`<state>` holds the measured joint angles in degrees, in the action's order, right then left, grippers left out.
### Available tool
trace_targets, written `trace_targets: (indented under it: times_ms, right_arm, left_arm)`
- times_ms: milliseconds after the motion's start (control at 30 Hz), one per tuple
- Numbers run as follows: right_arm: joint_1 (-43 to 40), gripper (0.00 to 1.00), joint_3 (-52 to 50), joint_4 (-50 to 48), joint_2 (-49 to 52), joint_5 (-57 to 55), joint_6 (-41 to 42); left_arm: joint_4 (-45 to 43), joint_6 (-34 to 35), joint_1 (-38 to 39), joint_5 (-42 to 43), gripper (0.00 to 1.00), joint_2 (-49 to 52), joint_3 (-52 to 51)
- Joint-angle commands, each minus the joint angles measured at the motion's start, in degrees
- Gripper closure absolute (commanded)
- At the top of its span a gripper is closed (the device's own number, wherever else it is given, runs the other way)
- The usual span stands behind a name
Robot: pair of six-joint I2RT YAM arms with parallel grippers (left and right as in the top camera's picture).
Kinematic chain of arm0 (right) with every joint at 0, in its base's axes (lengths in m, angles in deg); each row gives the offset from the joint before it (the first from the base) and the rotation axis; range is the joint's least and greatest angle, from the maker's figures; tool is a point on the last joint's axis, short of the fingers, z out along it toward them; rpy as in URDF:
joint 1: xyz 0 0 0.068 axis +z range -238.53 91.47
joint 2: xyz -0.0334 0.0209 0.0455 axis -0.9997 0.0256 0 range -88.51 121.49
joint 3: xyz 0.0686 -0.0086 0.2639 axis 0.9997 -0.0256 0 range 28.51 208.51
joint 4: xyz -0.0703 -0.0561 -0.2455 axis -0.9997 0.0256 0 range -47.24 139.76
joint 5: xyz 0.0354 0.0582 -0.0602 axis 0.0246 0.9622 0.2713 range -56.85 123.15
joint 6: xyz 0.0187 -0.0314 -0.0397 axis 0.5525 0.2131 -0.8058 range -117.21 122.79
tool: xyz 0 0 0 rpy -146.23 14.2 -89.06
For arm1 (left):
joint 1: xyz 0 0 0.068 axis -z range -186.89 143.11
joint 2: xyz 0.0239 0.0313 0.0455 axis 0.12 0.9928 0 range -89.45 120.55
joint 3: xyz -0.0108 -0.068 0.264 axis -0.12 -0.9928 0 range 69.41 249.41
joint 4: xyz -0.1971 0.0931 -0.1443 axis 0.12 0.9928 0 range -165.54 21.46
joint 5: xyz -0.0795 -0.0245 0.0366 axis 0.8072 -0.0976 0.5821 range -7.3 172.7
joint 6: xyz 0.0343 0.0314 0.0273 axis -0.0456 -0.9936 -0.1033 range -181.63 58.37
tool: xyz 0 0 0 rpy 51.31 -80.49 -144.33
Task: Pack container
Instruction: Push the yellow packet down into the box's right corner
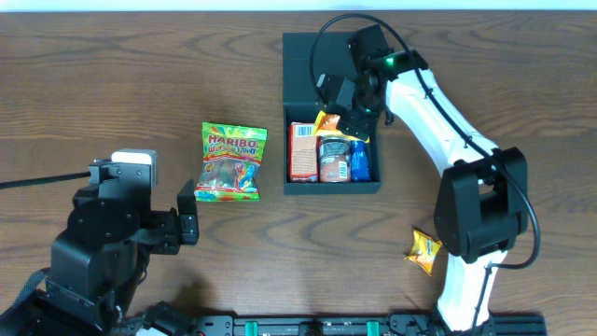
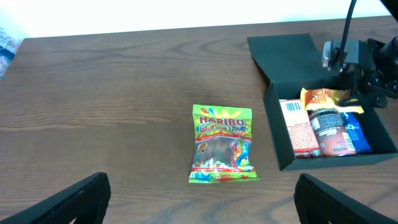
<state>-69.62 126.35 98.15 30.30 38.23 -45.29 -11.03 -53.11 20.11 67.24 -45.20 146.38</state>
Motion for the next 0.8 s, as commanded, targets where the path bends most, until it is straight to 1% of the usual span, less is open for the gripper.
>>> trace_targets:
  times_ms: [0, 300, 333, 400, 433, 500, 767]
  right_arm:
    - [-0.63, 0.26, -1.68, -0.35, -0.15, -0.66, 0.22]
    - [-0.98, 0.36, -2.03, -0.37, 1.6, -0.57, 0.26]
    - [-0.92, 0.39, -2.03, -0.33, 1.9, -0.57, 0.26]
    - [-0.83, 0.58, -2.03, -0.31, 2.21, -0.55, 0.26]
    - [-0.83, 0.64, -2.03, -0.33, 2.21, -0.55, 0.26]
    - [-0.72, 0.63, -2.03, -0.31, 2.21, -0.55, 0.26]
    - [-0.46, 0.77, -2.01, 0.11, 2.14, -0.55, 0.5]
  left_arm:
    - [0.04, -1.03, -0.37, -1.03, 0.05, -0.02, 0.76]
    - [0.04, -1.03, -0.37, -1.03, 0.05, -0.02, 0.76]
    - [0.04, -1.03, -0.37, -1.03, 0.05, -0.02, 0.76]
    - [0.04, -1.03, -0.37, -1.03, 0.05, -0.02, 0.76]
    - [0.04, -1.03, -0.37, -1.03, 0.05, -0.02, 0.76]
    - [0.07, -1.03, -0.37, -1.03, 0.05, -0.02, 0.76]
    - [0.04, -1.03, -0.37, -1.03, 0.05, -0.02, 0.76]
